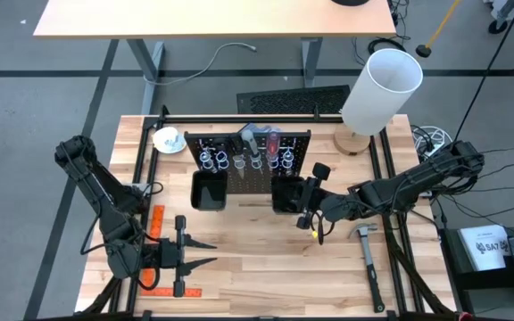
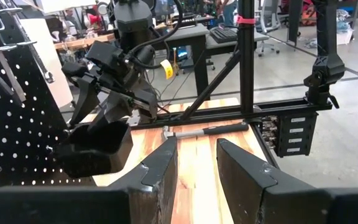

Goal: Hang tools onto peg board
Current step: Put the black strip holder into the right black bin on the black pegboard, then remove the silver wrench from the black peg board

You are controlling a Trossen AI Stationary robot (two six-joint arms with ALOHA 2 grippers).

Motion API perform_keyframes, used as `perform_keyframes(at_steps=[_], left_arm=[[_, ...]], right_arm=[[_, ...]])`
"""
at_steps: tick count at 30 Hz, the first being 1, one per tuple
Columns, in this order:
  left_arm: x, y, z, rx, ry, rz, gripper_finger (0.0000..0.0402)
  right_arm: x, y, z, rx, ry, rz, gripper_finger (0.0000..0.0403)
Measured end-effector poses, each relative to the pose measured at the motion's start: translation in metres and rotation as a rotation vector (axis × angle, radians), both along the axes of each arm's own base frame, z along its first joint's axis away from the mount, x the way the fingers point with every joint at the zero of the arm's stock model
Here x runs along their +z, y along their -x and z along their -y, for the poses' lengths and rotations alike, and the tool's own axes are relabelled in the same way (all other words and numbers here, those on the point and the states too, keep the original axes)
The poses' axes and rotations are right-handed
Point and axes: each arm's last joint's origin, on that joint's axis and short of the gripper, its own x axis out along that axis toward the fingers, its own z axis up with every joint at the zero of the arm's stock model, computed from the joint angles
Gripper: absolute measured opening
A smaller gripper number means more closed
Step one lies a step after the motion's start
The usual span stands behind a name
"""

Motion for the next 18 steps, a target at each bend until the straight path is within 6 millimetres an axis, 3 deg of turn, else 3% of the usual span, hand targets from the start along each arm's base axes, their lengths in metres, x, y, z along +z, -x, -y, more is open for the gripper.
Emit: perform_keyframes(at_steps=[18], left_arm=[[0.0,0.0,0.0,0.0,0.0,0.0,0.0121]], right_arm=[[0.0043,-0.0022,-0.0021,0.03,-0.006,0.039,0.0159]])
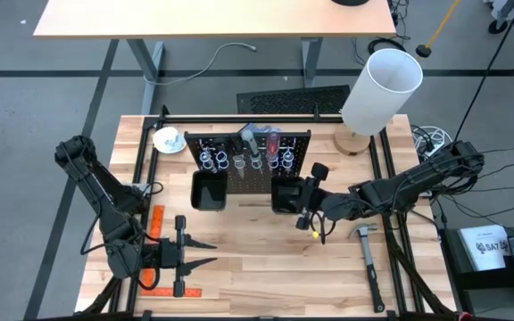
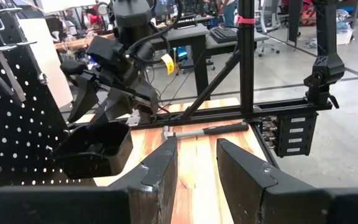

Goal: Hang tools onto peg board
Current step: Remove the silver wrench from the black peg board

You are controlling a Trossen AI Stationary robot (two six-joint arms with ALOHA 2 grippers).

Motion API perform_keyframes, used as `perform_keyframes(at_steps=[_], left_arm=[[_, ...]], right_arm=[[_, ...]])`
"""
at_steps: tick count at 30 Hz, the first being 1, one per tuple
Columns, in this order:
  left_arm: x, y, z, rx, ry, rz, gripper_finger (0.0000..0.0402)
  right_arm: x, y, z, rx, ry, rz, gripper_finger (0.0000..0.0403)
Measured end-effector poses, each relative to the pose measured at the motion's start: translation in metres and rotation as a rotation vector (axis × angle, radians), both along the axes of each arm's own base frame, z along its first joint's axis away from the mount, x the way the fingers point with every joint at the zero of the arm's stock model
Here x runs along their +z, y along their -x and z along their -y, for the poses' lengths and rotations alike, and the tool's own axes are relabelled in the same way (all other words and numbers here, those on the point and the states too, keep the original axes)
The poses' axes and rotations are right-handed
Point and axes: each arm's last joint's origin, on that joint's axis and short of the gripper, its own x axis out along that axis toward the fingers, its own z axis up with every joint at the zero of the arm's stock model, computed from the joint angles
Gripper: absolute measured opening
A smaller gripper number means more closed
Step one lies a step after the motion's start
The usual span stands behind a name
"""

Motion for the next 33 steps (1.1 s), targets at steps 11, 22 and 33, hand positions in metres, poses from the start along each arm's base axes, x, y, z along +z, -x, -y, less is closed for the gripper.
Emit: perform_keyframes(at_steps=[11,22,33], left_arm=[[0.0,0.0,0.0,0.0,0.0,0.0,0.0121],[0.0,0.0,0.0,0.0,0.0,0.0,0.0121],[0.0,0.0,0.0,-0.001,0.001,0.0,0.0121]], right_arm=[[0.0,-0.001,-0.003,0.082,-0.034,-0.012,0.0159],[0.009,-0.004,-0.008,0.176,-0.046,0.069,0.0148],[0.025,0.0,-0.031,0.301,0.063,0.189,0.0139]])
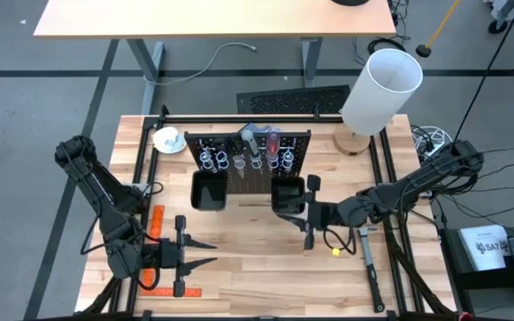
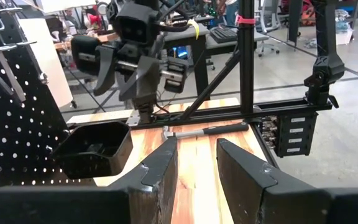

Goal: Hang tools onto peg board
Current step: Remove the silver wrench from the black peg board

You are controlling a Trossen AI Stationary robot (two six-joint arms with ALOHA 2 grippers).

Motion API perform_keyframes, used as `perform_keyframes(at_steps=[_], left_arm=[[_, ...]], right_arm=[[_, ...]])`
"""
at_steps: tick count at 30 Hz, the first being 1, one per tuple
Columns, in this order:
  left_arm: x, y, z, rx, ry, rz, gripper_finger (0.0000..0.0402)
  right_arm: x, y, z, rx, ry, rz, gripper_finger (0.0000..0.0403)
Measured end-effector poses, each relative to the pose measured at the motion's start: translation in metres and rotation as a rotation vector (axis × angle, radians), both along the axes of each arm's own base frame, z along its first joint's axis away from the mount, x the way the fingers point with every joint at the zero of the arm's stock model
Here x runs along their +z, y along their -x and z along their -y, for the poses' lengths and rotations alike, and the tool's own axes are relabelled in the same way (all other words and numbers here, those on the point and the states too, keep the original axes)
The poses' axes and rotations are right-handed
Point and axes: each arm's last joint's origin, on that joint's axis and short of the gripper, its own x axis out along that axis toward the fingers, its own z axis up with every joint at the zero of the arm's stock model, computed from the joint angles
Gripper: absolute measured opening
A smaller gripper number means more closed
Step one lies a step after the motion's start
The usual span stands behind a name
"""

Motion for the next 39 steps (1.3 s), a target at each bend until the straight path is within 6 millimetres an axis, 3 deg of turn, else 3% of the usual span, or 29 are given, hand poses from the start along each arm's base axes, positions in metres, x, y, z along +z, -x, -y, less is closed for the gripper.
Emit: perform_keyframes(at_steps=[10,19,26,31,35,39], left_arm=[[0.0,0.0,0.0,-0.001,0.003,0.0,0.0121],[0.0,0.0,0.0,0.016,-0.003,0.002,0.0104],[-0.004,0.001,-0.002,0.036,-0.048,-0.026,0.001],[-0.003,0.01,0.0,0.152,-0.073,-0.004,0.0008],[0.0,0.027,0.0,0.142,-0.088,-0.013,0.0005],[-0.013,0.041,-0.006,0.122,-0.073,-0.022,0.0004]], right_arm=[[0.027,0.03,-0.008,0.067,-0.017,0.077,0.0128],[0.024,0.054,-0.014,0.028,0.043,-0.022,0.0009],[0.024,0.054,-0.013,0.012,0.034,-0.028,0.0002],[0.022,0.054,-0.013,0.009,0.031,-0.041,0.0001],[0.022,0.054,-0.013,0.004,0.028,-0.04,0.0001],[0.023,0.054,-0.013,0.017,0.018,-0.03,0.0]])
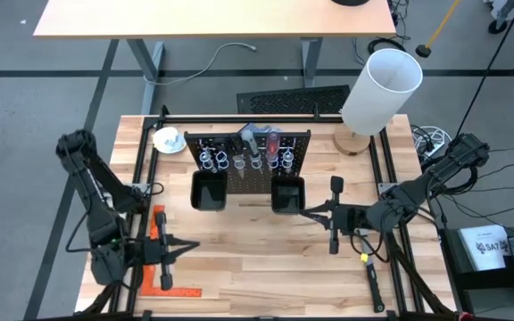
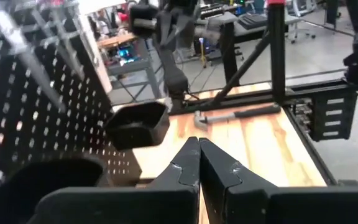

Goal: Hang tools onto peg board
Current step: Remove the silver wrench from the black peg board

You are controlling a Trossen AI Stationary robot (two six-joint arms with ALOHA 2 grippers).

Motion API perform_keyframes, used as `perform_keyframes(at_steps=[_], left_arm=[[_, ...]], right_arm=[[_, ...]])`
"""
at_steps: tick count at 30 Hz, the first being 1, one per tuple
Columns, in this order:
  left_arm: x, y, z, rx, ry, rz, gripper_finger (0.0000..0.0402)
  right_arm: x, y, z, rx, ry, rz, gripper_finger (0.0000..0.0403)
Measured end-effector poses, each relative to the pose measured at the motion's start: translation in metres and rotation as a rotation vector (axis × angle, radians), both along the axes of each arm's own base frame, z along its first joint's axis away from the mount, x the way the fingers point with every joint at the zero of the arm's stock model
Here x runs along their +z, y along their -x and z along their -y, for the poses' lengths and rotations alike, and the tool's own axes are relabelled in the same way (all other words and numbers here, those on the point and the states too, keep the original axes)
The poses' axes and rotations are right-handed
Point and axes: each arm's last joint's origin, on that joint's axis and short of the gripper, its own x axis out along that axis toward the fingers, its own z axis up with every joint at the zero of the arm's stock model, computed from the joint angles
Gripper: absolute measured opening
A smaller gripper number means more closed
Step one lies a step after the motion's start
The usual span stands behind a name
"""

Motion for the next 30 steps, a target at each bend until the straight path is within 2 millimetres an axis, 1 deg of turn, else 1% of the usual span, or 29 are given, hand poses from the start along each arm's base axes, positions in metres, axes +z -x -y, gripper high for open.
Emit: perform_keyframes(at_steps=[3,6,10,14,17,21,25,30], left_arm=[[-0.018,0.006,-0.009,0.015,0.041,0.0,0.0004],[-0.041,0.01,-0.018,0.026,0.083,0.002,0.0004],[-0.064,0.015,-0.027,0.02,0.129,0.04,0.0004],[-0.08,0.019,-0.034,0.012,0.145,0.068,0.0004],[-0.092,0.021,-0.038,-0.008,0.161,0.069,0.0004],[-0.102,0.024,-0.042,-0.036,0.195,0.074,0.0004],[-0.106,0.025,-0.044,-0.057,0.208,0.079,0.0004],[-0.106,0.022,-0.045,-0.067,0.211,0.075,0.0004]], right_arm=[[0.003,-0.001,-0.002,0.046,-0.015,0.021,0.0],[0.007,-0.001,-0.003,0.089,-0.016,0.072,0.0],[0.0,-0.001,-0.004,0.118,0.019,0.124,0.0],[-0.006,0.007,0.002,0.137,0.016,0.156,0.0],[-0.013,0.019,0.01,0.138,0.002,0.175,0.0],[-0.024,0.039,0.023,0.128,-0.053,0.248,0.0],[-0.045,0.057,0.035,0.115,-0.089,0.312,0.0],[-0.067,0.075,0.049,0.065,-0.144,0.373,0.0]])
